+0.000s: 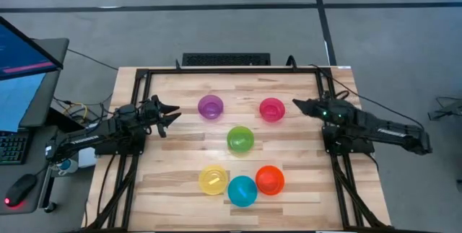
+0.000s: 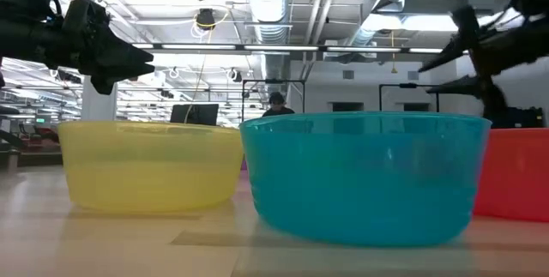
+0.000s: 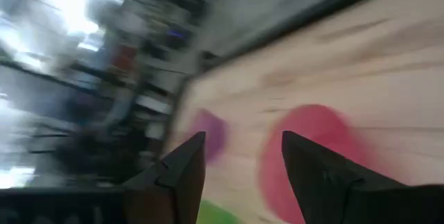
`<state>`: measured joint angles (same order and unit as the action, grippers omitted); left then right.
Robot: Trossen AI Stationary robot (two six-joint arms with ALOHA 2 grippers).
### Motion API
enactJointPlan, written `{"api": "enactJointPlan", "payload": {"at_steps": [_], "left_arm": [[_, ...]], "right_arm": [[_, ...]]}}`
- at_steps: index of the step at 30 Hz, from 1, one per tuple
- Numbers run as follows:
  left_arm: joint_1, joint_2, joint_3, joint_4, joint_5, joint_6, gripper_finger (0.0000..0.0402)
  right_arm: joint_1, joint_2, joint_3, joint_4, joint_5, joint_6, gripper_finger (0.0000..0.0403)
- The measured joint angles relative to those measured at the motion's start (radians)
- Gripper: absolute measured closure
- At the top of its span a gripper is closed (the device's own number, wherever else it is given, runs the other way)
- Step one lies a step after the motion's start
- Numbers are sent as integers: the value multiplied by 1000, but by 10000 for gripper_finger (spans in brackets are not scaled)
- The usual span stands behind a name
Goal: Nest bowls inside each other
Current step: Stack the pink bowl on top of the green bowl
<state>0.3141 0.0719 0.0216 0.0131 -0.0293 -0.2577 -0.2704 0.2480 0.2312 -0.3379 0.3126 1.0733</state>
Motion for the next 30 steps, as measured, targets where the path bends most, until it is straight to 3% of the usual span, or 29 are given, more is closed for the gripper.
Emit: {"api": "enactJointPlan", "payload": {"at_steps": [7, 11, 15, 30], "left_arm": [[0, 0, 0, 7, -71, -56, 253], [0, 0, 0, 7, -83, -58, 253], [0, 0, 0, 6, -83, -91, 253], [0, 0, 1, 1, -76, -83, 253]], "right_arm": [[-144, 436, 346, -306, -31, -169, 183], [-221, 713, 418, -338, -154, -215, 168], [-250, 901, 437, -322, -235, -234, 157], [-197, 1129, 465, -230, -271, -165, 155]]}}
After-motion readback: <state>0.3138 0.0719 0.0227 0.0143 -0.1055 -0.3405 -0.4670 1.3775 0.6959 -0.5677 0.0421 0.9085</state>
